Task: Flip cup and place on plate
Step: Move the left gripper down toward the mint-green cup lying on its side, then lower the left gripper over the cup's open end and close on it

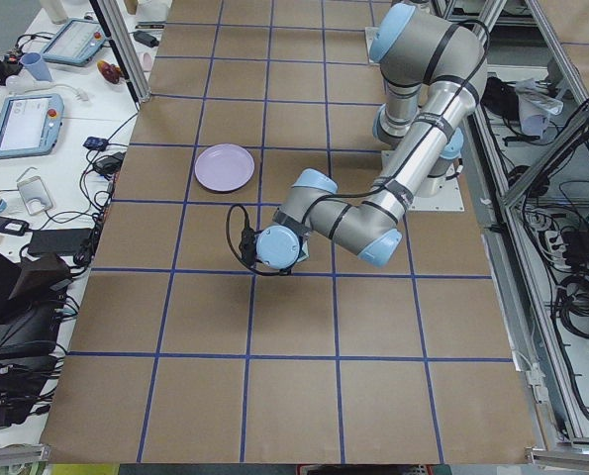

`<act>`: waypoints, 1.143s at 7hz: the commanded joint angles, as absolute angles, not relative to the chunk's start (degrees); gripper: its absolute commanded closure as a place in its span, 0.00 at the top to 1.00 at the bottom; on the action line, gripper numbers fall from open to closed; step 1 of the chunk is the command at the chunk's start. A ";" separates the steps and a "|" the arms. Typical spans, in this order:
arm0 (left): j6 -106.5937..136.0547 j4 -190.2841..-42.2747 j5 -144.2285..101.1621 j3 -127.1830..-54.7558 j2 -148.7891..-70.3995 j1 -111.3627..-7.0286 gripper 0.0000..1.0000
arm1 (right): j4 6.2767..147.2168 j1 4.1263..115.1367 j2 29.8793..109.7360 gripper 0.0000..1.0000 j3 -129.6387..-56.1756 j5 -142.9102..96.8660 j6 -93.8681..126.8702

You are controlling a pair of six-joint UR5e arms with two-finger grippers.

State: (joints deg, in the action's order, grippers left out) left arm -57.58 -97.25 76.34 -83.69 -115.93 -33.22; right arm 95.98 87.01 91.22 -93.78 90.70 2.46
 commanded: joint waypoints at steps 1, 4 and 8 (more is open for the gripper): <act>-60.54 -98.70 72.54 -84.20 -118.99 -31.03 1.00 | 95.98 87.01 91.23 1.00 -93.78 90.70 2.46; -64.15 -102.12 68.66 -84.02 -122.34 -28.66 0.99 | 95.98 87.01 91.23 1.00 -93.78 90.70 2.46; -67.31 -106.60 66.01 -83.67 -125.15 -26.81 0.99 | 95.98 87.01 91.14 1.00 -93.78 90.70 2.46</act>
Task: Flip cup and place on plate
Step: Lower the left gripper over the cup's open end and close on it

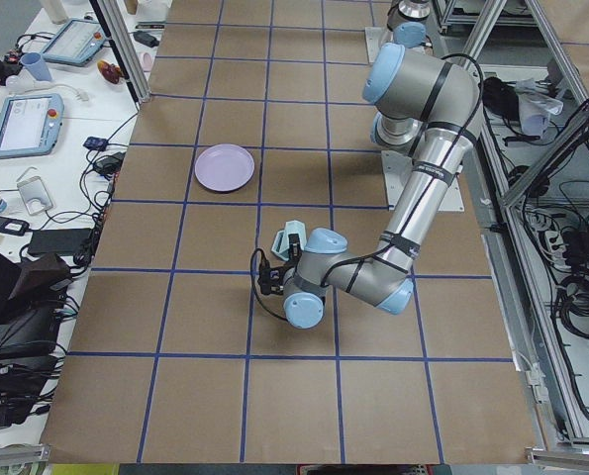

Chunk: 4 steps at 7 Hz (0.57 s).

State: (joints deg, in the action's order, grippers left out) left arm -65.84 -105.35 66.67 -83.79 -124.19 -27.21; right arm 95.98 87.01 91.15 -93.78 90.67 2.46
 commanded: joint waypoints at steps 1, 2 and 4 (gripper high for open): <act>-68.98 -109.66 64.09 -83.85 -125.68 -26.72 0.99 | 95.98 87.01 91.23 1.00 -93.78 90.70 2.46; -70.47 -111.95 63.29 -83.59 -126.21 -26.81 0.99 | 95.98 87.01 91.23 1.00 -93.78 90.70 2.46; -74.68 -112.41 62.23 -83.32 -127.61 -26.81 1.00 | 95.98 87.01 91.14 1.00 -93.78 90.62 2.46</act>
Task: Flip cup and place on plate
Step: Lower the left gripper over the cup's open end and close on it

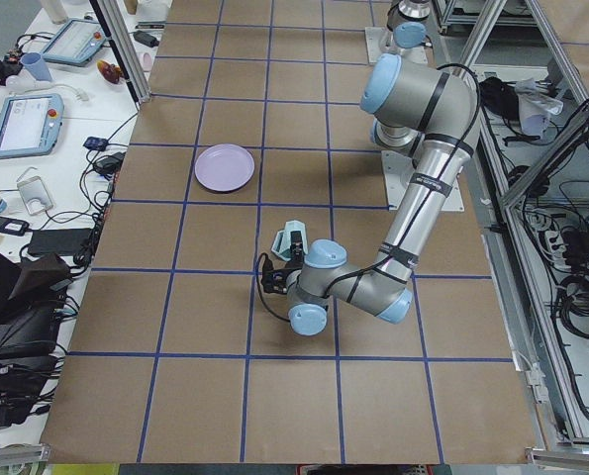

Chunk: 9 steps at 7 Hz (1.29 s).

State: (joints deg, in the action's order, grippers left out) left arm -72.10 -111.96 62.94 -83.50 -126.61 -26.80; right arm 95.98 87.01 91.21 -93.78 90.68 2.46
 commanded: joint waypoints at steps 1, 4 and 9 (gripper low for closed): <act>-75.32 -112.59 61.36 -83.49 -128.49 -26.81 1.00 | 95.98 87.01 91.14 1.00 -93.78 90.70 2.46; -77.69 -117.07 61.35 -83.67 -130.07 -26.81 1.00 | 95.98 87.01 91.14 1.00 -93.78 90.70 2.46; -81.03 -118.39 61.26 -83.76 -131.84 -27.33 0.95 | 95.98 87.01 91.14 1.00 -93.78 90.70 2.46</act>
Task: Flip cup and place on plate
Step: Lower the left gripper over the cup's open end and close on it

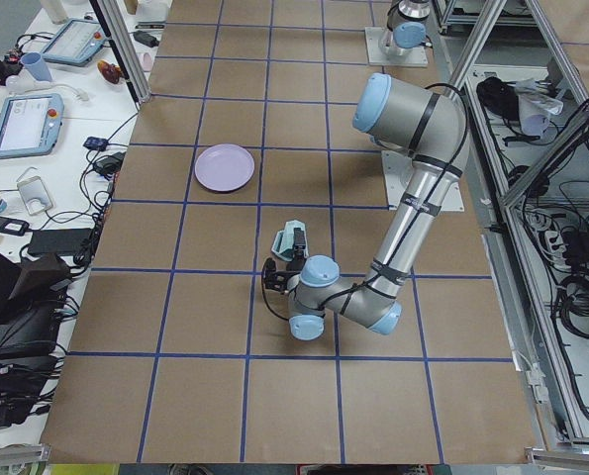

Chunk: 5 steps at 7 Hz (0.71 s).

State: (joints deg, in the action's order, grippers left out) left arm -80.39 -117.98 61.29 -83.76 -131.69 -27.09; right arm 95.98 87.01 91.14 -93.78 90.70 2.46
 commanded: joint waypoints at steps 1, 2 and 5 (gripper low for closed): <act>-81.47 -119.35 61.26 -83.76 -131.84 -27.68 0.95 | 95.98 87.01 91.23 1.00 -93.78 90.70 2.46; -82.17 -119.53 61.26 -83.76 -131.92 -27.86 0.93 | 95.98 87.01 91.14 1.00 -93.78 90.70 2.46; -82.53 -120.76 61.35 -83.85 -131.92 -29.44 0.93 | 95.98 87.01 91.14 1.00 -93.78 90.70 2.46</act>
